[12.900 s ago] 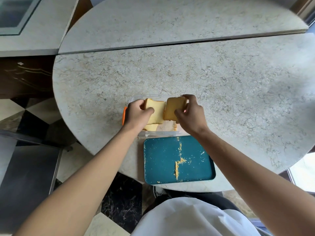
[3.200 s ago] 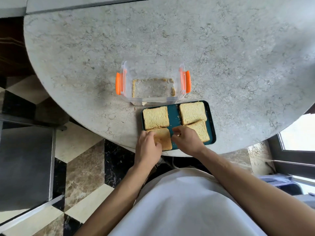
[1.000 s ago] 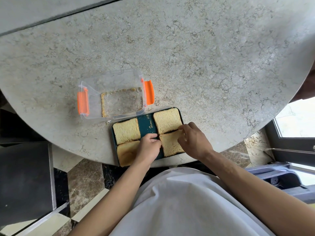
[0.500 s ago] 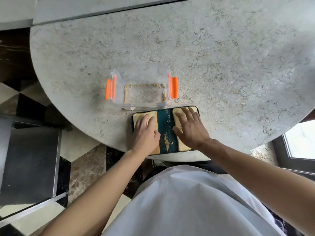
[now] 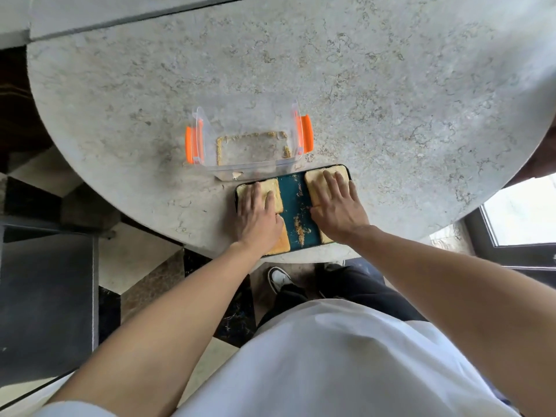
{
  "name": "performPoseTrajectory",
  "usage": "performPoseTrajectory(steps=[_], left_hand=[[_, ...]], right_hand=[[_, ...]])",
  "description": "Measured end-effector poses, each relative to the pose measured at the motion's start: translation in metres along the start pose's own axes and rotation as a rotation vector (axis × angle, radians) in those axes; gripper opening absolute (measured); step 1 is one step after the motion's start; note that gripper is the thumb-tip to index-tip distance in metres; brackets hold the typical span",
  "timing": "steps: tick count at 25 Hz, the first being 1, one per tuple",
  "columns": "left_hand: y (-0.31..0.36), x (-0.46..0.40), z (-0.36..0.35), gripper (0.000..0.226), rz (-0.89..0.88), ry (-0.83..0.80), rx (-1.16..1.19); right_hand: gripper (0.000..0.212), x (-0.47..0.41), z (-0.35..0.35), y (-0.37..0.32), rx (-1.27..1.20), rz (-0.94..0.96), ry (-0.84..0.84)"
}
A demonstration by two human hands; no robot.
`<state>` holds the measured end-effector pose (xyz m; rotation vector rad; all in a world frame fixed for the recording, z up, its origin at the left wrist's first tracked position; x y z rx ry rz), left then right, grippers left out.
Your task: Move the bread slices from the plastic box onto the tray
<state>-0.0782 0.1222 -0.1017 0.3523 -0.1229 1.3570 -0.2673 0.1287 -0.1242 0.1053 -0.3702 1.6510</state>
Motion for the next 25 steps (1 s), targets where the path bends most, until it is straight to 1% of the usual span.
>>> performPoseTrajectory(steps=[3,6,9,12,14,16,18,20,22,25], left_hand=[[-0.001,0.002,0.001,0.064,-0.007,-0.013,-0.017],[-0.002,0.009,0.004,0.063,0.073,-0.026,0.041],[-0.003,0.015,0.002,0.063,0.13,-0.023,0.066],[-0.008,0.016,-0.002,0.063,0.172,-0.024,0.076],[-0.006,0.017,0.002,0.058,0.159,-0.005,0.097],[-0.007,0.014,0.01,0.046,0.112,0.044,0.144],[-0.007,0.01,0.02,0.038,0.071,0.069,0.162],[-0.01,0.0,0.032,0.04,0.062,0.035,0.162],[-0.011,-0.008,0.046,0.044,0.053,-0.033,0.14],[-0.01,-0.025,0.073,0.047,-0.006,-0.184,0.108]], right_hand=[[0.071,0.004,-0.004,0.002,-0.005,0.007,-0.029],[0.071,0.005,-0.002,0.0,-0.034,0.03,-0.06],[0.069,0.003,0.006,-0.003,-0.079,0.032,0.0],[0.065,0.004,0.008,-0.003,-0.096,0.043,0.006],[0.065,0.004,0.008,-0.002,-0.081,0.057,-0.021],[0.064,0.001,0.012,0.0,-0.075,0.085,-0.028],[0.063,0.0,0.021,0.0,-0.034,0.12,-0.054],[0.066,-0.006,0.03,0.001,0.001,0.12,-0.147],[0.066,-0.012,0.038,0.002,0.053,0.114,-0.259],[0.053,-0.039,0.074,-0.003,0.055,0.087,-0.367]])
Point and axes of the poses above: each hand's wrist, its own x-axis away from the middle knuckle, its own z-axis out of the back of the hand, y = z × x, the point moved 5 cm from there along -x, towards the middle knuckle, and after that the axes turned 4 degrees about y, right-handed, at the moved point
